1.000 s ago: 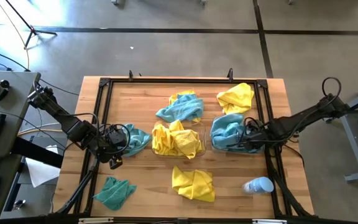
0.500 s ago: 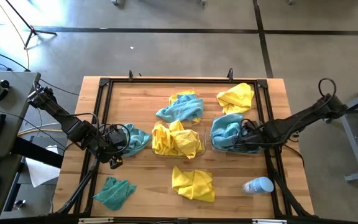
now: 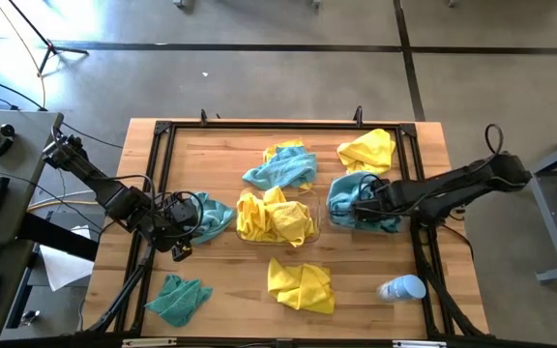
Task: Sort microfiber towel by color & place in baskets
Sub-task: Put the blue microfiber cloth into the right transparent bin
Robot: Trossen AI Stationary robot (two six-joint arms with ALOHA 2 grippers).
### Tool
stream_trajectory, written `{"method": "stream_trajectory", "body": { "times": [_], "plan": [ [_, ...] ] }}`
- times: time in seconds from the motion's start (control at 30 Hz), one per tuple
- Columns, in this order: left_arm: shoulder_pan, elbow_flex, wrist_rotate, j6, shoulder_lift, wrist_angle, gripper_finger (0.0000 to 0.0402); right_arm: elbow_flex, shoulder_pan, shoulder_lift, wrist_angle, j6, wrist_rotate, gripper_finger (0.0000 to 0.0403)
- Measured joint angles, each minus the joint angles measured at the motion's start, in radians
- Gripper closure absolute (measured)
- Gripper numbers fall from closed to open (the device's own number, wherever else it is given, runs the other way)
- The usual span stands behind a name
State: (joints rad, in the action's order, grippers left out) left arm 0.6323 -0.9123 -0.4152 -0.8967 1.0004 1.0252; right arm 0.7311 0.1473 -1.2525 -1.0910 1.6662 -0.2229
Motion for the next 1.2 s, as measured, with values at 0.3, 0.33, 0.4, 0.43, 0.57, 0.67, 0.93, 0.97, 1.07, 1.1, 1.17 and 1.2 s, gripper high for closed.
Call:
{"method": "stream_trajectory", "body": {
  "times": [0.3,0.33,0.4,0.43,0.57,0.67,0.93,0.97,1.07,1.1,1.17,1.2],
  "plan": [
    [0.000,0.000,0.000,0.001,0.000,0.000,0.0280,-0.040,-0.002,-0.154,0.194,-0.152,0.172,0.0403],
    [0.000,0.000,0.000,0.001,0.000,0.000,0.0280,-0.036,0.010,-0.159,0.209,-0.152,0.176,0.0403],
    [0.000,0.000,0.000,0.010,0.000,0.001,0.0280,-0.021,0.034,-0.160,0.228,-0.155,0.188,0.0403],
    [0.000,0.000,0.000,0.015,0.000,0.001,0.0280,-0.015,0.045,-0.157,0.231,-0.162,0.196,0.0403],
    [0.000,0.000,0.000,0.042,0.000,0.001,0.0280,-0.001,0.082,-0.133,0.225,-0.142,0.234,0.0403],
    [0.000,0.000,0.000,0.045,0.000,0.002,0.0280,0.001,0.110,-0.121,0.189,-0.097,0.236,0.0403],
    [0.000,0.000,0.001,0.064,0.000,0.002,0.0280,0.001,0.183,-0.121,0.190,-0.020,0.268,0.0403],
    [0.000,0.000,0.001,0.064,0.000,0.002,0.0280,0.001,0.190,-0.121,0.190,-0.022,0.261,0.0403],
    [0.000,0.000,0.001,0.064,0.000,0.003,0.0280,0.001,0.197,-0.121,0.167,-0.029,0.233,0.0403],
    [0.000,0.000,0.001,0.070,0.000,0.003,0.0280,0.001,0.197,-0.121,0.155,-0.028,0.230,0.0403],
    [0.000,0.000,0.001,0.079,0.000,0.003,0.0280,0.001,0.193,-0.121,0.141,-0.025,0.232,0.0403],
    [0.000,0.000,0.001,0.079,0.000,0.003,0.0280,0.001,0.193,-0.121,0.139,-0.025,0.233,0.0403]
  ]
}}
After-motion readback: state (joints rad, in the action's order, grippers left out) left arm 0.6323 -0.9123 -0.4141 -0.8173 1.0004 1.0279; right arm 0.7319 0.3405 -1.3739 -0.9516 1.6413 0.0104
